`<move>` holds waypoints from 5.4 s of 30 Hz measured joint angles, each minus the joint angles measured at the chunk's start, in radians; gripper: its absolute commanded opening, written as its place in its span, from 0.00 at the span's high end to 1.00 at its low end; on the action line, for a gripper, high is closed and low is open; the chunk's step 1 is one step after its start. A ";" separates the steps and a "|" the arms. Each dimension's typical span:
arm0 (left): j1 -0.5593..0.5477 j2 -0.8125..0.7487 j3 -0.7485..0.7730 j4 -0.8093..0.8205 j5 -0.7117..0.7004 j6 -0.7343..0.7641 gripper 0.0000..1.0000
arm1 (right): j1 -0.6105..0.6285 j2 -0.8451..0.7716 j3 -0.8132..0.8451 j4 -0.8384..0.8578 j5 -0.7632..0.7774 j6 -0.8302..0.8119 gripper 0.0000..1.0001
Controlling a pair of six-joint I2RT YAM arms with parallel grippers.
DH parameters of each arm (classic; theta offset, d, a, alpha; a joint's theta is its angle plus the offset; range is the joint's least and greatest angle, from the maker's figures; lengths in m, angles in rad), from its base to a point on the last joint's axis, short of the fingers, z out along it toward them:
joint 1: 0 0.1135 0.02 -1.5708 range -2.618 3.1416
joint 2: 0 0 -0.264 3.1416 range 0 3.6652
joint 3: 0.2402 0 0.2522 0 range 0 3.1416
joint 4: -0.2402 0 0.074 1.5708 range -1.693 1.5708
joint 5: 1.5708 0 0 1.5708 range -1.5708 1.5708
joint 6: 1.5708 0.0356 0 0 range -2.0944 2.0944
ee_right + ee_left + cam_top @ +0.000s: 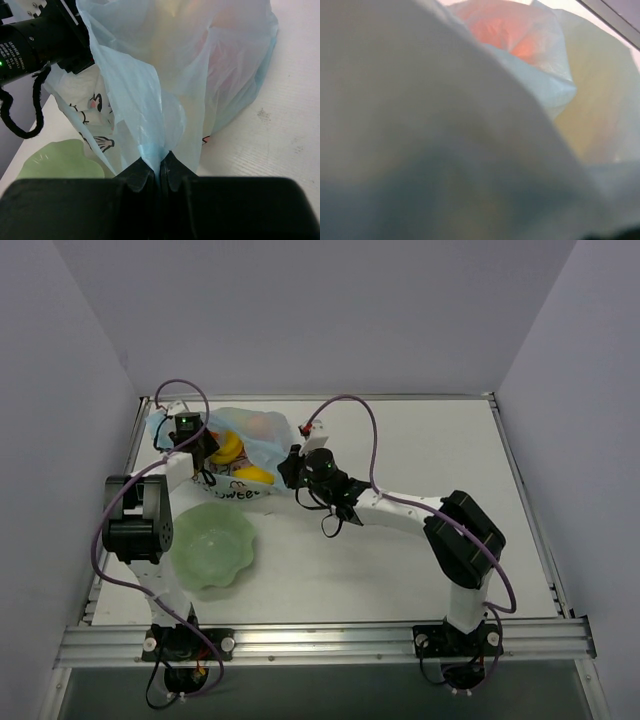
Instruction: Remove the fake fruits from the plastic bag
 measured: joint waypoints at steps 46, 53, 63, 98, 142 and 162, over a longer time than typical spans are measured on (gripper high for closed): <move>-0.172 -0.894 0.000 -0.863 -0.002 0.223 0.98 | -0.076 0.198 0.259 -0.030 0.032 0.125 1.00; -0.119 -0.755 0.039 -0.843 0.172 0.241 0.98 | -0.069 0.168 0.210 -0.010 0.043 0.125 1.00; 0.001 -0.027 0.844 -0.830 0.259 0.275 0.97 | -0.063 0.014 0.182 -0.026 0.114 0.017 1.00; -0.016 -1.099 -0.014 -0.967 0.344 0.083 0.98 | -0.058 0.055 0.205 -0.052 0.127 0.003 1.00; 0.039 -0.589 -0.200 -0.578 0.113 -0.042 0.03 | -0.084 -0.093 0.084 -0.037 0.082 0.001 1.00; 0.043 -0.092 0.397 -0.275 0.447 0.053 0.98 | -0.077 -0.093 0.094 -0.076 0.072 -0.050 1.00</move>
